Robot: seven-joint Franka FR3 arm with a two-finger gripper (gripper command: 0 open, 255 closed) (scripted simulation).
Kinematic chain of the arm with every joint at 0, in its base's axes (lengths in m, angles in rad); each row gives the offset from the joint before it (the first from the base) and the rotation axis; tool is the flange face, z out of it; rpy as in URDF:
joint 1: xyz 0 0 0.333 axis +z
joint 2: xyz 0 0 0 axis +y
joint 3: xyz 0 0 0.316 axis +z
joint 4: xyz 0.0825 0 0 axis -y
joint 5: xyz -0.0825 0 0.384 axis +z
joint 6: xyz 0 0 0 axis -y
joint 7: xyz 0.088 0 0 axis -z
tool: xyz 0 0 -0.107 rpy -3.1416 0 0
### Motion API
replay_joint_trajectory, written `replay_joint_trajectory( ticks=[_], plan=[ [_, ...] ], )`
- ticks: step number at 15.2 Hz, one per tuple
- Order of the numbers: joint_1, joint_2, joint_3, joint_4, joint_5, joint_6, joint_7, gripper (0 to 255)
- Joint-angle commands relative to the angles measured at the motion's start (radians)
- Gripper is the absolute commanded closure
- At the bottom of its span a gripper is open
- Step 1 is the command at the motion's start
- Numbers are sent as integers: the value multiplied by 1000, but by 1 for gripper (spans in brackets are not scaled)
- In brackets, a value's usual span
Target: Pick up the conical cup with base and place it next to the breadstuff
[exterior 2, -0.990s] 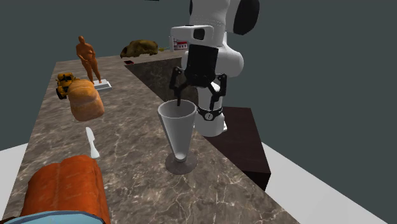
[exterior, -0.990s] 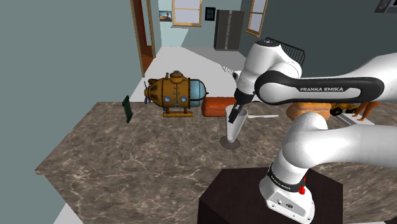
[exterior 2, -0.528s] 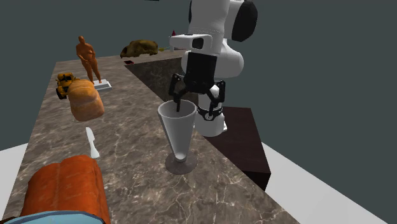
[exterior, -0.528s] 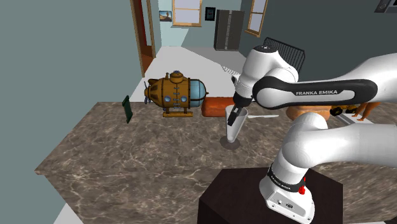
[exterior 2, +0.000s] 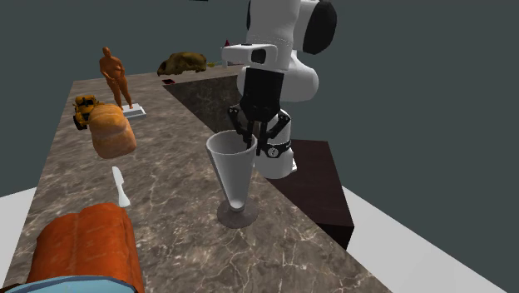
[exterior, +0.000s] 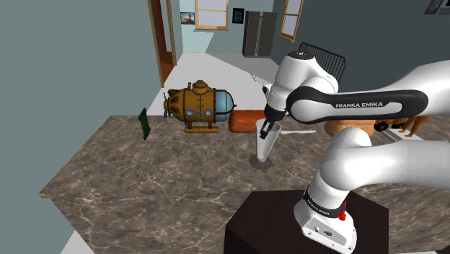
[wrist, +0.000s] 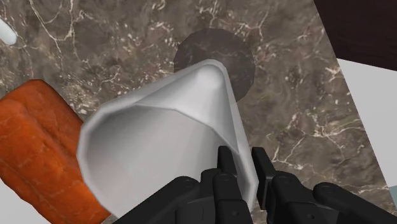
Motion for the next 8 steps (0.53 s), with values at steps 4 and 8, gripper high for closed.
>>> replay_joint_trajectory(
  ticks=[4,8],
  plan=[
    [-1,0,-1,-3,-1,0,-1,255],
    [1,-6,0,36,3,-45,-5,255]
  ],
)
